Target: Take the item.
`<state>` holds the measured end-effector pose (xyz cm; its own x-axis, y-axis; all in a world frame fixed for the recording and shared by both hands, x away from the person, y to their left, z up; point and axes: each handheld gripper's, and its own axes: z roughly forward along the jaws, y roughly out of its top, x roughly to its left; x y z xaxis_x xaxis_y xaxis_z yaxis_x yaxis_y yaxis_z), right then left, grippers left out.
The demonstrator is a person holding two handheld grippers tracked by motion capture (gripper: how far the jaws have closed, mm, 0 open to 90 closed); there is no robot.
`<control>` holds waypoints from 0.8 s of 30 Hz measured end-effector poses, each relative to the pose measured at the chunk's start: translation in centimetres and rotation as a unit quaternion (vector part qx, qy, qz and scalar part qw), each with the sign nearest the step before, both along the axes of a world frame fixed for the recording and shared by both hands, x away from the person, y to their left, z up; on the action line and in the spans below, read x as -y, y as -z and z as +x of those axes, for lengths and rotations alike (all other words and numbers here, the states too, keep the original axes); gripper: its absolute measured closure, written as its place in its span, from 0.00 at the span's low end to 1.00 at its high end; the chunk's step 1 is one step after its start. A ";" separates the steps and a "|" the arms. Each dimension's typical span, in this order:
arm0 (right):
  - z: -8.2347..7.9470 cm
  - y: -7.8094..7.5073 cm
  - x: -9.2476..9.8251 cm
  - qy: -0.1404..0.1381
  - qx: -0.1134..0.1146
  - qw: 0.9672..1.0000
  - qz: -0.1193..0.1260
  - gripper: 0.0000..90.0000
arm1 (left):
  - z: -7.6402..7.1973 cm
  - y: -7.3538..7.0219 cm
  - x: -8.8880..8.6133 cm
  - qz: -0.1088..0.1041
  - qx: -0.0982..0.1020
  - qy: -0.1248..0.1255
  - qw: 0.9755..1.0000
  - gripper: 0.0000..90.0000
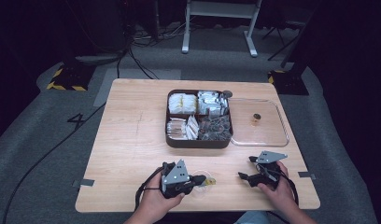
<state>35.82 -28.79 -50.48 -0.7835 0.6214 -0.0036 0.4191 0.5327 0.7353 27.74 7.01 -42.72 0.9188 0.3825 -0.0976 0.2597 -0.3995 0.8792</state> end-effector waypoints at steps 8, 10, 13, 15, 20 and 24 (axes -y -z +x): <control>0.0 0.0 0.0 0.000 0.000 1.000 0.000 0.17 | 0.3 0.1 -0.4 -0.026 -0.003 -0.019 0.999 0.66; 0.0 0.0 0.0 0.000 0.000 1.000 0.000 0.17 | 0.3 0.1 -0.5 -0.026 -0.001 -0.021 0.999 0.62; 0.0 0.0 0.0 0.000 0.001 1.000 0.000 0.17 | 0.5 0.0 -0.6 -0.028 0.003 -0.024 0.999 0.56; 0.0 0.0 0.0 0.000 0.001 1.000 0.000 0.17 | 0.5 -0.2 -0.8 -0.027 0.006 -0.029 0.999 0.55; 0.0 0.0 0.0 0.000 0.000 1.000 0.000 0.17 | 0.7 -1.1 -1.8 -0.016 0.018 -0.047 0.999 0.49; 0.2 0.0 -0.1 -0.003 -0.001 1.000 0.000 0.16 | 0.8 -1.6 -3.1 0.015 0.024 -0.064 0.998 0.43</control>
